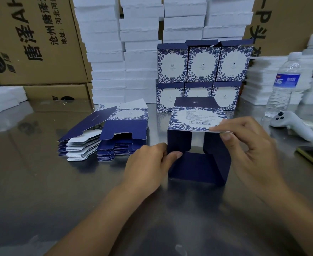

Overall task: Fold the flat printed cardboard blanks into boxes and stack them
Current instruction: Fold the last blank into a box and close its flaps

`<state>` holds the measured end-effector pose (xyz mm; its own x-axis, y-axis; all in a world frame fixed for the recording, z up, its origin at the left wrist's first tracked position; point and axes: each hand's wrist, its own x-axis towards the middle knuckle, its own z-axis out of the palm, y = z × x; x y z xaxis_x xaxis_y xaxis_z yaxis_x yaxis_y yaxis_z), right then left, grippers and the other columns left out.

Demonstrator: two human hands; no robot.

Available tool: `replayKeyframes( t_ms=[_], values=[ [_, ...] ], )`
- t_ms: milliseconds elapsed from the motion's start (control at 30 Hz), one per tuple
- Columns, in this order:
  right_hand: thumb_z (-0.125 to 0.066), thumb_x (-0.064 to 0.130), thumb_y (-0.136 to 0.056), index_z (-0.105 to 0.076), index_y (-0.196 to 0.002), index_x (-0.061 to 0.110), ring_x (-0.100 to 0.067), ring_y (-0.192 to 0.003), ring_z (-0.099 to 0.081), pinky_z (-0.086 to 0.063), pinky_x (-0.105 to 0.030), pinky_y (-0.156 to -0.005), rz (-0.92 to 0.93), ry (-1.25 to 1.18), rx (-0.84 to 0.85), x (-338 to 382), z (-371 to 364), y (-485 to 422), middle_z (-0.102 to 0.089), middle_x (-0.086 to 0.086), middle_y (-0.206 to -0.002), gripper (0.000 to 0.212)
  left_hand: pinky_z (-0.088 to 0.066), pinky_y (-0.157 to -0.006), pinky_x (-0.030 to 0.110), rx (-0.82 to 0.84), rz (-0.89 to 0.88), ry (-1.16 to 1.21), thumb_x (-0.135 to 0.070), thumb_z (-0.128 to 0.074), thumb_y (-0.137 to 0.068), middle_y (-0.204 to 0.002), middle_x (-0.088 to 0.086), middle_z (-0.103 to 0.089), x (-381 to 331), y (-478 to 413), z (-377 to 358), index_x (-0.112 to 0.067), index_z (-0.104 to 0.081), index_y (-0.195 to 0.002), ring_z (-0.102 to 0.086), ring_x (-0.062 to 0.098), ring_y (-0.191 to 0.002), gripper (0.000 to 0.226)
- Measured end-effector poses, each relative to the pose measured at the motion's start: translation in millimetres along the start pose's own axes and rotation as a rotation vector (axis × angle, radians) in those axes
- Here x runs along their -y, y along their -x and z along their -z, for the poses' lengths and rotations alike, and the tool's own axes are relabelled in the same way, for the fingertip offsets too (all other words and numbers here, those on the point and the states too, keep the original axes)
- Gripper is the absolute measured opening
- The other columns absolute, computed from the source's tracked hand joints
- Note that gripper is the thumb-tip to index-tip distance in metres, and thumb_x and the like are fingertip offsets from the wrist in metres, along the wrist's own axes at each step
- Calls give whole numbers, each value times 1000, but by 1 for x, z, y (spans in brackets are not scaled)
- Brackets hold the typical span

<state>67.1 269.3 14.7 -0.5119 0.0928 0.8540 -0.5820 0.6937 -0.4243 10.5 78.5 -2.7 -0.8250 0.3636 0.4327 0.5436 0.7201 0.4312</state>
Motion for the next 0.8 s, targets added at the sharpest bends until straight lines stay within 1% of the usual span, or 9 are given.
replayKeyframes(
  t_ms=[67,167,267,367,500,567,633,700,800],
  values=[
    [-46,33,-90,-64,-98,25,-5,-88,-54,-37,-7,-80,3,6,5,0,0,0,-59,-3,-92,21,-34,-56,35,47,17,-1,-55,-45,-90,-61,-1,-47,1,0,-1,-18,-43,-68,-51,25,-65,43],
    [-46,33,-91,-64,-97,24,-7,-87,-53,-37,-7,-80,4,8,10,-1,0,0,-59,-4,-92,22,-27,-51,34,104,12,-54,-53,-45,-92,-57,-3,-41,1,3,-3,-23,-40,-66,-42,22,-59,40],
    [-46,33,-91,-65,-97,24,-4,-88,-53,-37,-7,-80,1,10,12,-2,0,0,-59,-4,-92,22,-24,-52,33,107,-3,-40,-49,-46,-94,-54,-4,-37,0,3,-3,-27,-35,-64,-36,19,-56,39],
    [-46,33,-91,-66,-98,22,-5,-87,-53,-37,-6,-80,3,17,15,-3,0,0,-59,-5,-93,24,-22,-50,32,105,1,-41,-49,-47,-93,-53,-4,-37,1,2,-3,-26,-33,-61,-35,16,-54,42],
    [-46,33,-92,-65,-98,23,-7,-88,-53,-37,-7,-80,4,23,22,-1,1,0,-59,-4,-93,22,-24,-49,33,136,40,-43,-53,-47,-91,-56,-2,-42,2,1,-2,-21,-38,-62,-42,21,-58,45],
    [-45,34,-92,-64,-99,25,-8,-89,-53,-37,-8,-80,20,41,25,-1,1,0,-58,-2,-93,22,-26,-48,32,163,43,-93,-55,-47,-90,-60,-3,-46,2,2,-2,-21,-39,-62,-46,20,-60,45],
    [-43,34,-93,-64,-99,26,-10,-89,-53,-37,-10,-80,37,54,23,-1,1,0,-57,-1,-93,24,-31,-53,30,206,27,-169,-55,-47,-91,-71,-1,-56,2,4,-3,-22,-46,-67,-55,22,-70,40],
    [-40,36,-95,-63,-100,25,-11,-88,-53,-37,-10,-80,55,61,21,-2,2,1,-57,-2,-93,26,-35,-59,29,232,22,-166,-52,-48,-92,-83,3,-63,1,4,-5,-22,-52,-75,-59,26,-82,35],
    [-39,37,-96,-64,-101,24,-12,-88,-53,-38,-11,-80,74,73,18,-4,3,0,-57,-3,-93,28,-34,-59,29,218,32,-114,-48,-51,-93,-83,3,-65,0,3,-5,-24,-47,-69,-60,25,-82,34]
  ],
)
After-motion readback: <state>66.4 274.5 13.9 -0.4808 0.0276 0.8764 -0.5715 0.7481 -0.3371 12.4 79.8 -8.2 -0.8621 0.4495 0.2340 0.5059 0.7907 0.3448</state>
